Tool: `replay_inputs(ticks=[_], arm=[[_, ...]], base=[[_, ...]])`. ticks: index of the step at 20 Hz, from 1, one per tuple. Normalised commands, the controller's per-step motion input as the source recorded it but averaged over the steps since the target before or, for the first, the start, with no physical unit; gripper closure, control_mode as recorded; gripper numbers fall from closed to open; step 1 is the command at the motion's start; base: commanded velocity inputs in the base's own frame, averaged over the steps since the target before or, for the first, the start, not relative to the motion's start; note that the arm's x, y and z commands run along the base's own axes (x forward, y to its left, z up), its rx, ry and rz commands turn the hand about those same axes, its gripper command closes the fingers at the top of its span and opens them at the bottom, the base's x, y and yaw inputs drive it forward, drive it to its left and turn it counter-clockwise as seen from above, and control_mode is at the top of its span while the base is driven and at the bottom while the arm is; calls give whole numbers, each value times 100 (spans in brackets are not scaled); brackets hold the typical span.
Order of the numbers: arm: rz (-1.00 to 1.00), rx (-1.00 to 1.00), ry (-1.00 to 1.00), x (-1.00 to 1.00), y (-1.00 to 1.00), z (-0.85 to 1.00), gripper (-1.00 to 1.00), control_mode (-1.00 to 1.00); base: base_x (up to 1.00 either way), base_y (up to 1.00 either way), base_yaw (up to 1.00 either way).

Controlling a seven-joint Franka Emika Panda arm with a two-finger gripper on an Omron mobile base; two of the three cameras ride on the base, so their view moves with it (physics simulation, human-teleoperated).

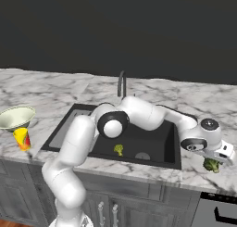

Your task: Remove the broccoli and broccoli from the sink. Then move the bowl and cup from the counter to the sink for washing.

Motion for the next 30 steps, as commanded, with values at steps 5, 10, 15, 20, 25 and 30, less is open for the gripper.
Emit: replay_inputs(ticks=[5, 10, 15, 20, 25, 30], arm=[[3, 0, 0, 16, 0, -1, 100, -100], [4, 0, 1, 18, 0, -2, 100, -100], [3, 0, 5, 18, 0, -7, 100, -100], [3, 0, 6, 22, 0, -9, 100, -100], [3, 0, 8, 16, -1, -11, 100, -100], [1, 0, 9, 6, -7, -9, -100, -100]], base=[[0, 0, 0], [0, 0, 0], [0, 0, 0], [0, 0, 0], [0, 0, 0], [0, 0, 0]])
